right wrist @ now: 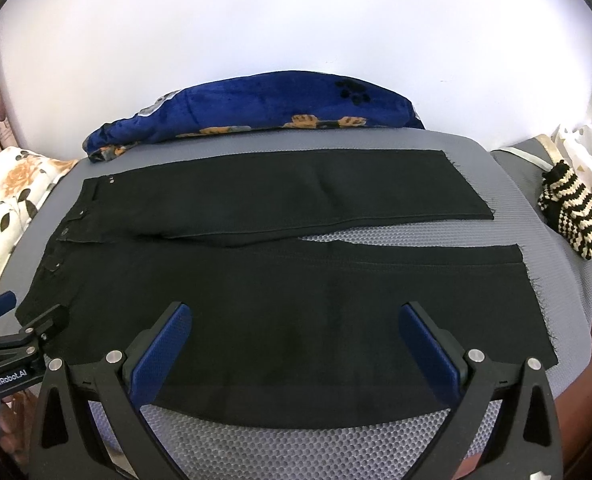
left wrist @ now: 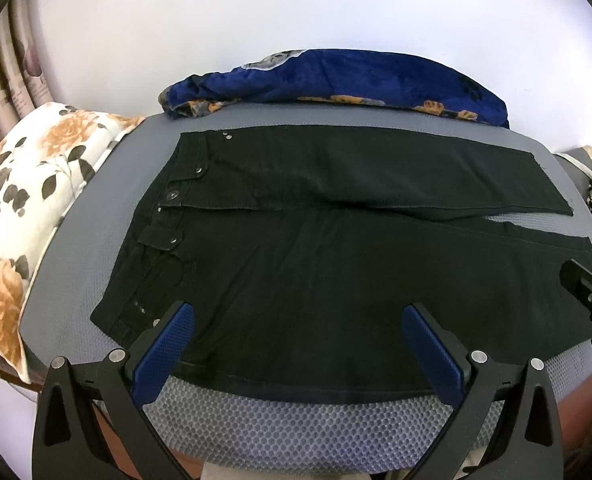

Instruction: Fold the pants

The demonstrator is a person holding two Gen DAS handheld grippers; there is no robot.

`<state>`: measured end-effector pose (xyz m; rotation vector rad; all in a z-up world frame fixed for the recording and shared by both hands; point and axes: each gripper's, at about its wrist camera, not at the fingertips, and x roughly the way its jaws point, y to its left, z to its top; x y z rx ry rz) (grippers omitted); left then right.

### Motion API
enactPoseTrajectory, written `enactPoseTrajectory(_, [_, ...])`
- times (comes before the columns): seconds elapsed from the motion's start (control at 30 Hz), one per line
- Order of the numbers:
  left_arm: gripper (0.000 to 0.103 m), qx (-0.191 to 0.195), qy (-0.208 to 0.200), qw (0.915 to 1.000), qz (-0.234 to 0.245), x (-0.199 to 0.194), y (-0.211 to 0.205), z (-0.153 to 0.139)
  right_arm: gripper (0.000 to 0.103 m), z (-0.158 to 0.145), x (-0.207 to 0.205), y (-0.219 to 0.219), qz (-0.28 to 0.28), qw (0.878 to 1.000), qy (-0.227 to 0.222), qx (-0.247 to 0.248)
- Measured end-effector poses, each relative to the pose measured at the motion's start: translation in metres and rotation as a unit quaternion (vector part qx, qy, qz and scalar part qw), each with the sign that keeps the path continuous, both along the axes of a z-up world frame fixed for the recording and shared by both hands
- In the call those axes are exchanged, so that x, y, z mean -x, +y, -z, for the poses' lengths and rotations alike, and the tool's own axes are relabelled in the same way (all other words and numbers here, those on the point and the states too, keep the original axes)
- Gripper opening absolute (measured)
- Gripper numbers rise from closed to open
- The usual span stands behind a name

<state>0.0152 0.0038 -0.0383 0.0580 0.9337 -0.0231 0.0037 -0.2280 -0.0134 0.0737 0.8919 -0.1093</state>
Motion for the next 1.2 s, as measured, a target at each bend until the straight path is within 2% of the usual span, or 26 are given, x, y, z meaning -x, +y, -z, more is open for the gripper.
enactPoseTrajectory(0.67, [0.103, -0.005, -0.028, 0.9994, 0.021, 0.013, -0.013, -0.014, 0.103, -0.008, 0.009, -0.009, 0.014, 1.0, -0.017, 0.011])
enactPoseTrajectory(1.2, [0.103, -0.009, -0.043, 0.9989, 0.016, 0.019, -0.01, -0.02, 0.103, -0.01, 0.013, -0.01, 0.01, 1.0, -0.023, 0.009])
